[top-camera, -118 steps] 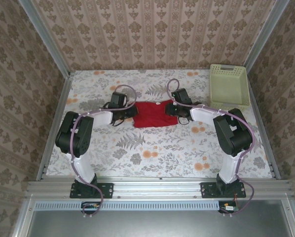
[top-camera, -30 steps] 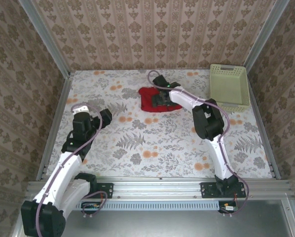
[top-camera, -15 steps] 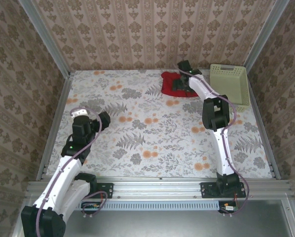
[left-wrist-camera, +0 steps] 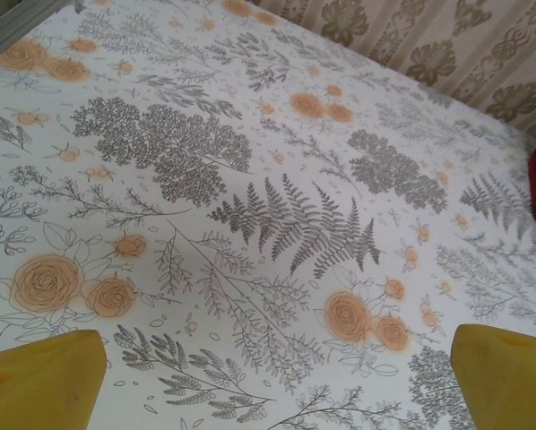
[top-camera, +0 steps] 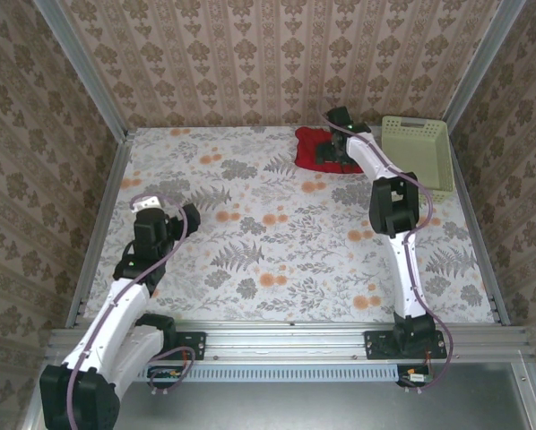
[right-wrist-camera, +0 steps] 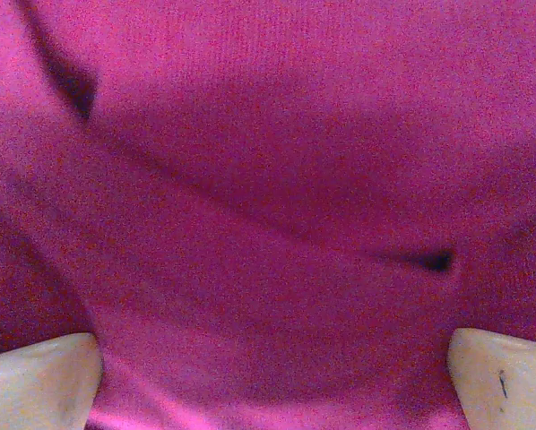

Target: Fold the inside-out t-shirt

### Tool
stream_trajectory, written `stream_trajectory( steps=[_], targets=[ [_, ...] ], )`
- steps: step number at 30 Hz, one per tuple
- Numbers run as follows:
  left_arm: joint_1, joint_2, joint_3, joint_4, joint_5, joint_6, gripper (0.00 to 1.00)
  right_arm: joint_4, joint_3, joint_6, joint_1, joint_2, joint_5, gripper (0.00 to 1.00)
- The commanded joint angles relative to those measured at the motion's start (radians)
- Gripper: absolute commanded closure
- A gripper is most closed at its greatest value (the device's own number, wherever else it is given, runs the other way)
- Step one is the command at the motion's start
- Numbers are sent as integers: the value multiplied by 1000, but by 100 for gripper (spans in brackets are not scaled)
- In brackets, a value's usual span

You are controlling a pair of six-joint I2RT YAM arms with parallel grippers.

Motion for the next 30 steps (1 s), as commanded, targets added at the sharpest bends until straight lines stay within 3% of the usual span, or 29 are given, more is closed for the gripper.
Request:
stream_trajectory(
  steps=[1, 11, 17, 22, 28, 30],
  targets=[
    [8, 7, 50, 11, -58, 34, 0, 16, -111, -42, 41, -218, -2, 0],
    [8, 28, 25, 92, -327, 187, 0, 394, -899, -72, 178, -922, 47, 0],
    [15, 96, -33, 234, -468, 331, 0, 781, -1441, -180, 164, -1327, 152, 0],
    [36, 259, -110, 508, -380, 461, 0, 967, -1666, -312, 133, -1398, 275, 0],
    [99, 456, -180, 816, -133, 474, 0, 1326, -1867, -328, 17, -1320, 157, 0],
    [105, 489, -152, 797, -60, 524, 0, 1430, -1894, -329, -25, -1254, 108, 0]
  ],
)
